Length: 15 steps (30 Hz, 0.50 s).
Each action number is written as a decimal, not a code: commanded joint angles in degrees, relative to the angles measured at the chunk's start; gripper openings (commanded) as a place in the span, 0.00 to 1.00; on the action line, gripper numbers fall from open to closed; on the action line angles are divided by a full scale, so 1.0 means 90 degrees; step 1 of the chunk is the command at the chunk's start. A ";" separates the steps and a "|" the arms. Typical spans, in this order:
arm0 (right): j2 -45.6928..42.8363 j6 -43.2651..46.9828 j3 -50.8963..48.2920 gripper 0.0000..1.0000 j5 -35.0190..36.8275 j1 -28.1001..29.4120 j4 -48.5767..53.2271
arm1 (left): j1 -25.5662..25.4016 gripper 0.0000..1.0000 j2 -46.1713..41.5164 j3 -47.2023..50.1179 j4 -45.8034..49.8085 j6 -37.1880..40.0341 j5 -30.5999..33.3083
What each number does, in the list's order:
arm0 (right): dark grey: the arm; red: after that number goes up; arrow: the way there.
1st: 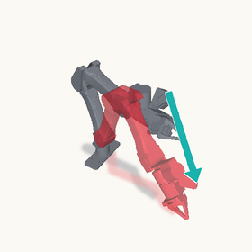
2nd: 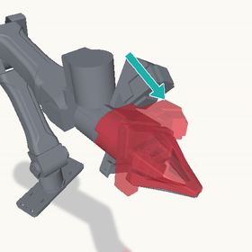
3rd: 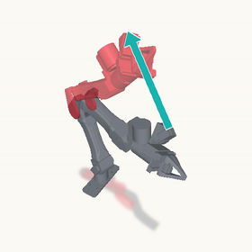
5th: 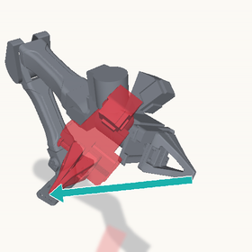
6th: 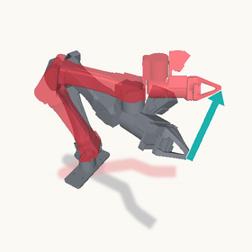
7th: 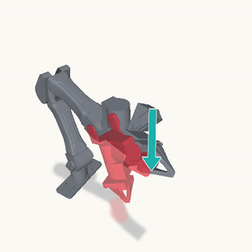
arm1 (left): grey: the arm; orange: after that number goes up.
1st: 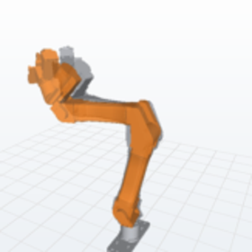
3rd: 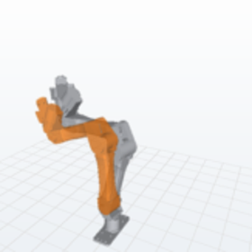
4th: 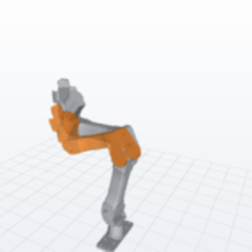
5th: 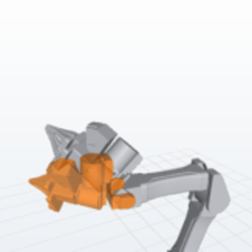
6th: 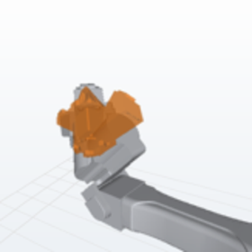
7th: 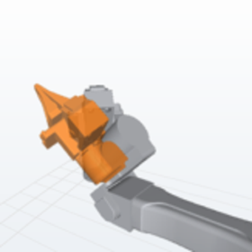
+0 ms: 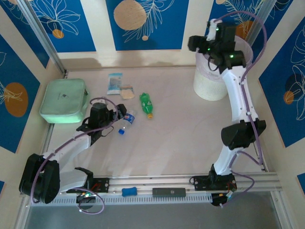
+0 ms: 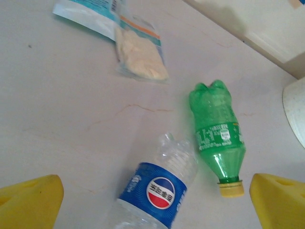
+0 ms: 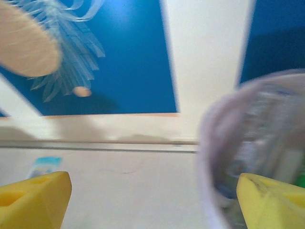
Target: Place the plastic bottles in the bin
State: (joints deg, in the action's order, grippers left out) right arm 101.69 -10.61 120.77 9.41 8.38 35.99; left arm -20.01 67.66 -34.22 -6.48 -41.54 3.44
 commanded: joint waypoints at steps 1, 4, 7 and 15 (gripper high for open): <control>-0.0247 0.0037 -0.0854 0.91 -0.0330 0.0510 -0.0791 | 0.0315 1.00 -0.0188 -0.0098 0.0085 0.0048 -0.0172; -0.0362 -0.0105 -0.1660 0.92 -0.0330 0.1026 -0.1159 | 0.0553 1.00 -0.0265 -0.0048 0.0133 -0.0018 -0.0312; -0.0286 -0.0469 -0.2271 0.92 -0.0435 0.1396 -0.1381 | 0.0735 1.00 -0.0357 0.0034 0.0182 -0.0118 -0.0401; 0.0523 -0.1635 -0.3327 0.93 -0.1077 0.1845 -0.1762 | 0.1085 1.00 -0.0574 0.0322 0.0208 -0.0439 -0.0388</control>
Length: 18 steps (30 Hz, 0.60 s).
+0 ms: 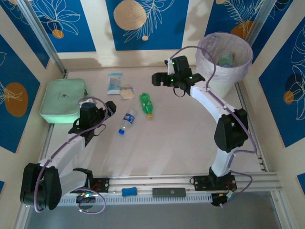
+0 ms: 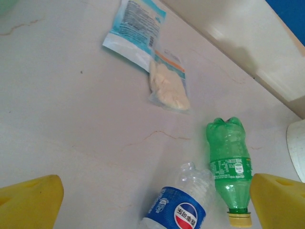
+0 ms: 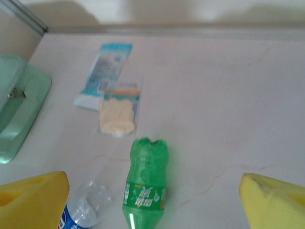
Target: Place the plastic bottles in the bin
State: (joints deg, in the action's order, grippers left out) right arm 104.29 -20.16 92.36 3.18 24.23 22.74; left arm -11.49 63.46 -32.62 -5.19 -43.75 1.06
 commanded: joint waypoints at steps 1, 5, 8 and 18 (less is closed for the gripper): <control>0.0366 -0.0641 -0.0209 0.93 -0.0420 0.0150 -0.0305 | 0.0170 1.00 -0.0108 0.0184 0.0028 -0.0222 -0.0160; 0.1035 -0.0614 0.0100 0.93 -0.0448 0.0404 -0.0002 | 0.0252 1.00 -0.0108 0.0289 -0.0081 -0.0283 -0.0328; 0.1657 -0.0391 0.0778 0.94 -0.0311 0.0582 0.0611 | 0.0262 1.00 -0.0123 0.0338 -0.0126 -0.0305 -0.0405; 0.3301 0.0302 0.3031 0.97 0.0807 0.1045 0.2679 | 0.0263 1.00 -0.0179 0.0432 -0.0165 -0.0299 -0.0445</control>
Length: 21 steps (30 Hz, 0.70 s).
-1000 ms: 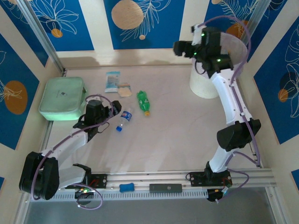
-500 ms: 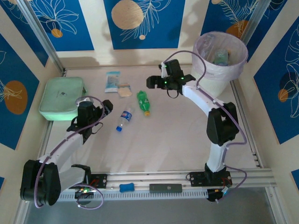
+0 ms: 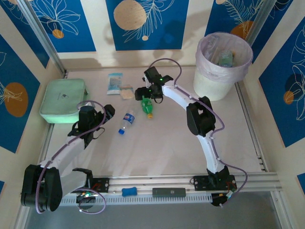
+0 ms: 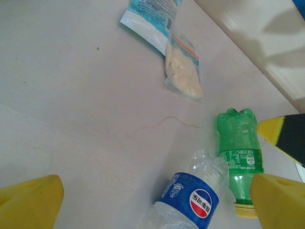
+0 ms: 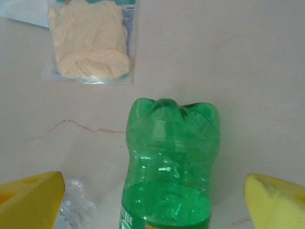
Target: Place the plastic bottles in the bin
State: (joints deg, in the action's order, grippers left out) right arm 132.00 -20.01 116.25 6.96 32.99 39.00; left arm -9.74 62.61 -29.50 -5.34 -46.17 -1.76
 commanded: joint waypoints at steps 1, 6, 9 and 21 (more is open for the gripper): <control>0.0312 0.0333 0.0506 0.97 0.0439 0.0103 0.0975 | 0.0076 1.00 -0.0066 0.0093 -0.0183 -0.0047 -0.0141; 0.0665 0.0565 0.0878 0.93 0.0689 0.0263 0.1298 | 0.0081 1.00 0.0078 0.0094 -0.0340 -0.0142 -0.0277; 0.0788 0.0711 0.0966 0.88 0.0820 0.0345 0.1353 | 0.0077 1.00 0.0132 0.0101 -0.0390 -0.0188 -0.0340; 0.0978 0.0816 0.1198 0.68 0.0916 0.0400 0.1534 | 0.0073 1.00 0.0016 0.0172 -0.0364 -0.0240 -0.0312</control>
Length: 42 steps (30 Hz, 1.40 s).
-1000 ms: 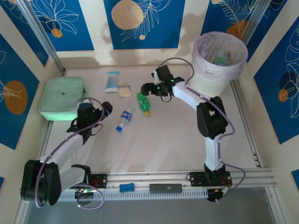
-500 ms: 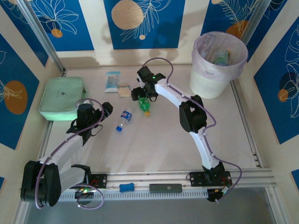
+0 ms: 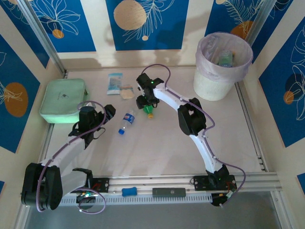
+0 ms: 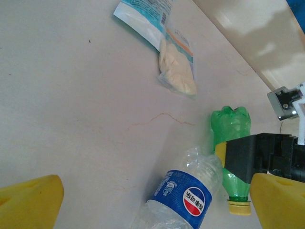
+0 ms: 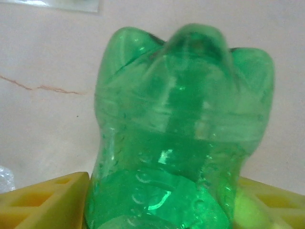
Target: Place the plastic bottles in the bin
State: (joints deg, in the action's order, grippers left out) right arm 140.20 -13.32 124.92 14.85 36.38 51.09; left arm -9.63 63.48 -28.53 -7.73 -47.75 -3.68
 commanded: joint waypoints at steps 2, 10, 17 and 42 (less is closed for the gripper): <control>0.0036 0.0086 0.0238 0.64 0.0032 0.0025 0.0185 | 0.0065 1.00 -0.0101 0.0075 -0.0108 -0.0076 -0.0080; -0.0443 0.0034 0.0000 0.45 -0.0440 -0.0028 -0.0171 | 0.0071 1.00 -0.0195 0.0106 -0.0055 -0.0082 -0.0063; -0.1465 -0.0038 -0.0628 0.45 -0.1676 -0.0261 -0.1050 | 0.0059 1.00 -0.0239 0.0137 -0.0224 -0.0066 -0.0273; -0.4036 0.1226 0.0104 0.42 -0.0043 -0.2379 -0.1827 | -0.0919 1.00 0.0923 -0.0829 -0.0271 0.0787 -0.1003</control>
State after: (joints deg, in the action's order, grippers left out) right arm 105.25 -6.20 123.52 7.64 16.03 36.51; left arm -16.45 71.11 -32.88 -12.19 -44.25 -12.03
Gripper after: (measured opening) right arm 0.515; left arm 0.996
